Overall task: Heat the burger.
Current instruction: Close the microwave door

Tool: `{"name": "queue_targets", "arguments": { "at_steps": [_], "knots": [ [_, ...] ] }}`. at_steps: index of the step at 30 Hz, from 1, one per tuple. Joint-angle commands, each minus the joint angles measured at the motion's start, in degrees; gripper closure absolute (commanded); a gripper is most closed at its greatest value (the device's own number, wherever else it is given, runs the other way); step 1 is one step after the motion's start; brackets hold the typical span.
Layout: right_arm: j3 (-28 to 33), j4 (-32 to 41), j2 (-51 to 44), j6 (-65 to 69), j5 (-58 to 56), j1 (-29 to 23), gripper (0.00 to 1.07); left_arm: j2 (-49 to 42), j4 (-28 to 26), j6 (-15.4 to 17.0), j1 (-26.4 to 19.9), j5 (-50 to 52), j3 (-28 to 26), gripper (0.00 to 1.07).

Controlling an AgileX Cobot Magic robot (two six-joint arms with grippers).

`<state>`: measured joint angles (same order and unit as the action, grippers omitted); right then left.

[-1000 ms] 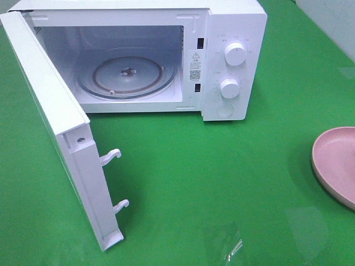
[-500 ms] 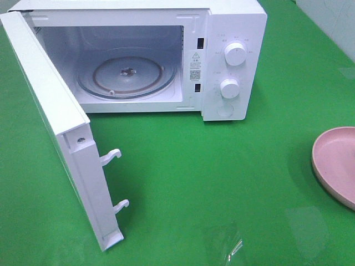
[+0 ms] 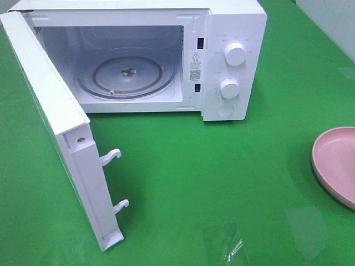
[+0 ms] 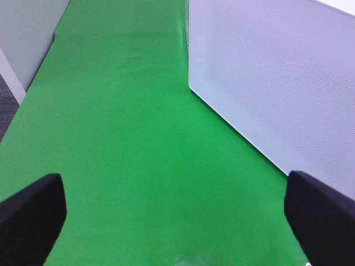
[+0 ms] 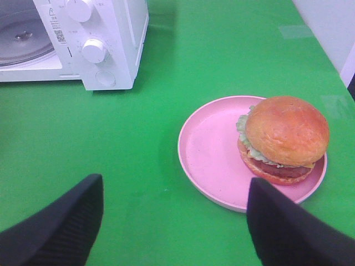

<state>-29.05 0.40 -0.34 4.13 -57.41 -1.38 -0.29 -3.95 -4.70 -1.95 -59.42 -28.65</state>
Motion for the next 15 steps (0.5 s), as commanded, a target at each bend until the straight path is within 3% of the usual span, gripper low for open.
{"name": "queue_targets", "arguments": {
  "at_steps": [1, 15],
  "knots": [
    [0.1, 0.3, -1.3, -0.8, 0.1, 0.3, 0.37, -1.1, -0.3, 0.1, 0.0, 0.1, 0.2, 0.07],
    [0.1, 0.3, -1.3, -0.8, 0.1, 0.3, 0.37, -1.1, -0.3, 0.1, 0.0, 0.1, 0.2, 0.07]
  ]
}}
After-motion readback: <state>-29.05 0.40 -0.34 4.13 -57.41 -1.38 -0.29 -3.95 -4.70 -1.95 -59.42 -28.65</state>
